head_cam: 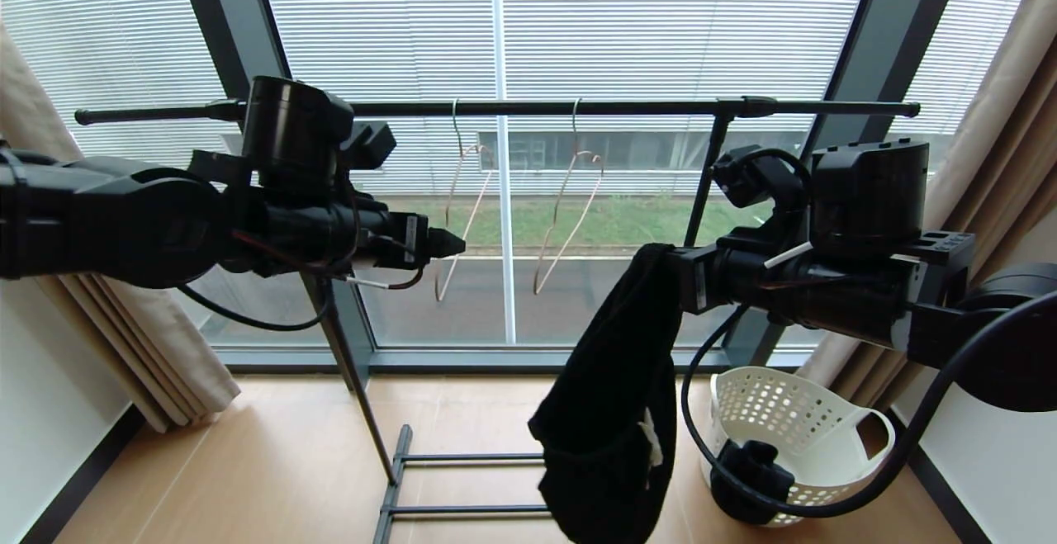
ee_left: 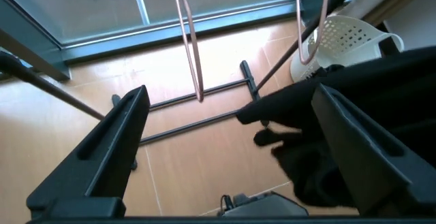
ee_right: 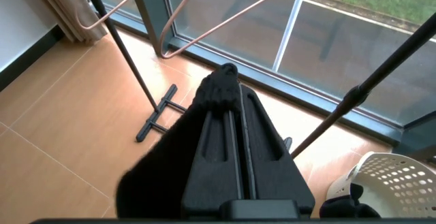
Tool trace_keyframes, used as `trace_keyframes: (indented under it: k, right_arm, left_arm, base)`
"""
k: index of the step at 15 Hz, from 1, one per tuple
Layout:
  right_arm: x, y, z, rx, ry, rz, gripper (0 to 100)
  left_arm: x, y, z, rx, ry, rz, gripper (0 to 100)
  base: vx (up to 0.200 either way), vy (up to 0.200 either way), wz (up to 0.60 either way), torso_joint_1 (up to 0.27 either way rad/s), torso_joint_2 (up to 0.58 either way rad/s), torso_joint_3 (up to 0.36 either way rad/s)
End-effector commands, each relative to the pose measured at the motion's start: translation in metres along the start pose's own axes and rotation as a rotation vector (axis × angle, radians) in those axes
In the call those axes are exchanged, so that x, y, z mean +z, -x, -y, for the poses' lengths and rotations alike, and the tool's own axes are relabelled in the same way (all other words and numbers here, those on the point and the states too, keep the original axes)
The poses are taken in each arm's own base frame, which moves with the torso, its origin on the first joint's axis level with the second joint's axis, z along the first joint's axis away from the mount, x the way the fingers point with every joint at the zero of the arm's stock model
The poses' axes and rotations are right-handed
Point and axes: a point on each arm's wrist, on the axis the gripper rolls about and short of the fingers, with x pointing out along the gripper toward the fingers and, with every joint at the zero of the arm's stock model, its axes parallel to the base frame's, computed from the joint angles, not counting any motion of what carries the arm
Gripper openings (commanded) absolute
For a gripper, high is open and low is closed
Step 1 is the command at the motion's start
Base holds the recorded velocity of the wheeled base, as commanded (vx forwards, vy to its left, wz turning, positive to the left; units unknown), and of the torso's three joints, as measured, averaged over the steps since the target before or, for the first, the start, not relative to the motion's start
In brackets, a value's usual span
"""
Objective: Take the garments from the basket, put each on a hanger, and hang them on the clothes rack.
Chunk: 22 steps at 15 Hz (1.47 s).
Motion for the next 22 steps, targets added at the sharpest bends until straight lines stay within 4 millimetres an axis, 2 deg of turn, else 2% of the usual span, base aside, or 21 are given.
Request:
trace_keyframes:
  k: [1,9,14,17,22]
  right_arm:
    - [0.001,0.000,0.000,0.001,0.000,0.003,0]
    - [0.001,0.000,0.000,-0.001,0.000,0.005,0]
    - [0.001,-0.001,0.000,-0.002,0.000,0.003,0]
    - [0.000,-0.002,0.000,-0.003,0.000,0.002,0]
    - [-0.002,-0.005,0.000,-0.003,0.001,-0.004,0]
  left_arm:
    - [-0.001,-0.040,-0.006,0.026,0.007,-0.028,100]
    - [0.022,-0.087,-0.012,0.078,0.016,0.050,100]
    - [0.025,-0.111,-0.019,0.115,0.025,0.070,100]
    - [0.025,-0.122,-0.022,0.120,0.028,0.073,100]
    - [0.026,-0.127,-0.021,0.118,0.027,0.081,100]
  base:
    - [0.000,0.000,0.00,0.000,0.00,0.000]
    - [0.000,0.000,0.00,0.000,0.00,0.000]
    - [0.000,0.000,0.00,0.000,0.00,0.000]
    - [0.000,0.000,0.00,0.000,0.00,0.000]
    - [0.000,0.000,0.00,0.000,0.00,0.000]
